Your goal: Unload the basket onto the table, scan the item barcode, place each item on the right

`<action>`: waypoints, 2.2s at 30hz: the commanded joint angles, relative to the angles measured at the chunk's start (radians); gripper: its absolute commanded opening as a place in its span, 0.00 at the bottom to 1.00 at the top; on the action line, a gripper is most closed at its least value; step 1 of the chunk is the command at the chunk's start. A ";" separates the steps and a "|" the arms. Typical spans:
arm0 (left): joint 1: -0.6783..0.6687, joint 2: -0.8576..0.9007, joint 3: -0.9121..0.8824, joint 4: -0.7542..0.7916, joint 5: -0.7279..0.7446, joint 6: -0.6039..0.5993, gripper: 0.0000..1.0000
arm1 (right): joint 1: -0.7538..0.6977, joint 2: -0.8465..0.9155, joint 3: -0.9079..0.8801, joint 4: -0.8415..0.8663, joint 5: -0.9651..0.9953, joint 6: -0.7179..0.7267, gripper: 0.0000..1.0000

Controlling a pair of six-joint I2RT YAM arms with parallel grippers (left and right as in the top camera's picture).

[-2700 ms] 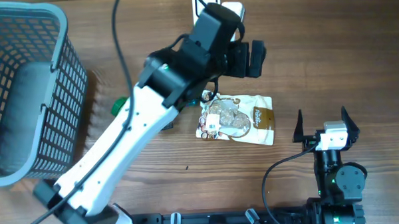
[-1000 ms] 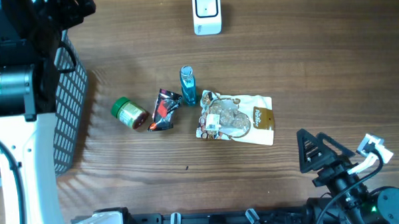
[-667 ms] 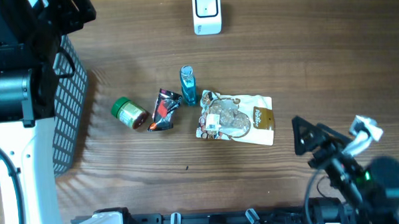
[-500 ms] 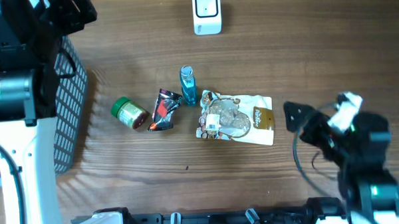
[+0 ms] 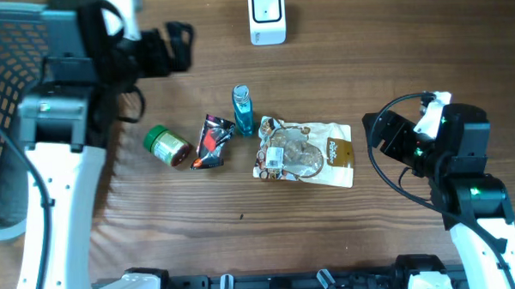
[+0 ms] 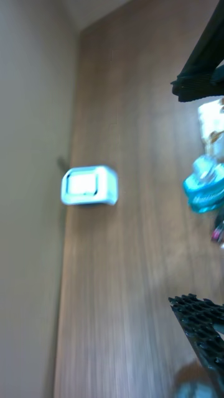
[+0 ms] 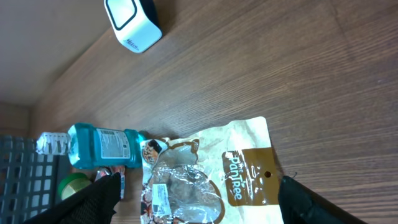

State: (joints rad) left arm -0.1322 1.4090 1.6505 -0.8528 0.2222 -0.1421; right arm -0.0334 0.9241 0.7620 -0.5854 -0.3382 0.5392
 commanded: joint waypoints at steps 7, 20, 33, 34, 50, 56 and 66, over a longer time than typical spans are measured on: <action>-0.317 -0.008 -0.021 -0.053 0.046 0.034 1.00 | 0.002 0.087 0.023 -0.003 0.029 -0.012 0.06; -0.484 0.079 -0.207 0.015 0.021 -0.028 0.85 | 0.002 0.140 0.023 -0.012 0.029 0.011 0.05; -0.494 0.331 -0.207 0.100 0.020 -0.159 0.04 | 0.001 0.152 0.021 -0.089 -0.101 0.104 0.05; -0.494 0.346 -0.207 0.110 0.020 -0.159 0.04 | 0.001 0.163 0.019 -0.090 -0.148 0.105 0.05; -0.492 0.552 -0.207 0.195 -0.097 -0.182 0.04 | 0.125 0.481 -0.018 0.106 -0.436 0.103 0.05; -0.492 0.602 -0.207 0.223 -0.131 -0.188 0.04 | 0.143 0.560 -0.018 0.136 -0.435 0.083 0.05; -0.492 0.637 -0.207 0.263 -0.142 -0.188 0.04 | 0.143 0.659 -0.018 0.215 -0.425 0.063 0.05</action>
State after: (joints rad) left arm -0.6228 2.0064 1.4502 -0.5930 0.1001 -0.3210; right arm 0.1070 1.5558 0.7467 -0.3756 -0.7486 0.6231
